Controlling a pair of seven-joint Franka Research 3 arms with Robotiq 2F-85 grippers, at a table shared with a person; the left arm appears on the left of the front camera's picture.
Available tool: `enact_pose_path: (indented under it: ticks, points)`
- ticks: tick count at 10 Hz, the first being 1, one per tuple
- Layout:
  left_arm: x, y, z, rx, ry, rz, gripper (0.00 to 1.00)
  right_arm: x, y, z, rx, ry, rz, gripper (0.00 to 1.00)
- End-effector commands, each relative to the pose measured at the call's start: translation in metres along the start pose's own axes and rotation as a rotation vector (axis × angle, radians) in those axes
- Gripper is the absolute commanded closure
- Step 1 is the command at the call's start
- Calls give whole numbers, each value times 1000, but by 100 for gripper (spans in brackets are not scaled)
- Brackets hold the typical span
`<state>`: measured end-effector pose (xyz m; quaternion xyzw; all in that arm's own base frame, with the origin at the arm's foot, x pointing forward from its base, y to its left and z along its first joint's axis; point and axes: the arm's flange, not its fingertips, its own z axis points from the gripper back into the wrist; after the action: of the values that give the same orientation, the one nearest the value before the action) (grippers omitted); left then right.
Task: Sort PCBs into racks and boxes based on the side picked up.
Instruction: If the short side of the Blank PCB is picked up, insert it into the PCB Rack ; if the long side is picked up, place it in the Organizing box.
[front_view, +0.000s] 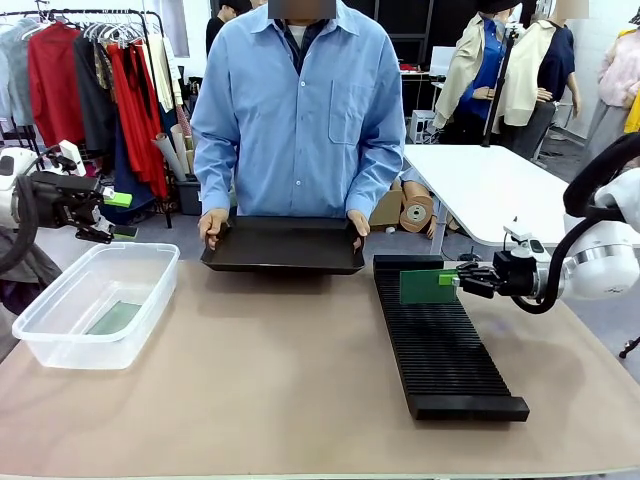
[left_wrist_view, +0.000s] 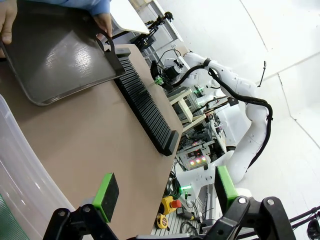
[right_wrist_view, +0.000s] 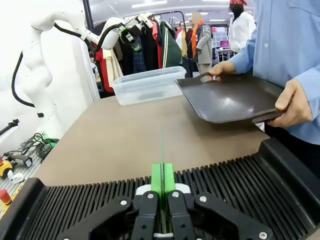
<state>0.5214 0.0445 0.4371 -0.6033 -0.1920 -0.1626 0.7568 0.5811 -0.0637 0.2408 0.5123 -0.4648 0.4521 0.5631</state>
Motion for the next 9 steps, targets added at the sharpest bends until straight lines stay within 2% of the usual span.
enact_pose_path:
  ticks: [1, 4, 9]
  points:
    - [0, -2, 1, 0, -2, -3, 0, -5, -10, -1, -6, -9, 29, 100]
    - [0, -2, 1, 0, -2, -3, 0, -9, -16, -1, -7, -21, 18, 100]
    - [0, -2, 1, 0, -2, -3, 0, -13, -20, -2, -8, 13, 2, 100]
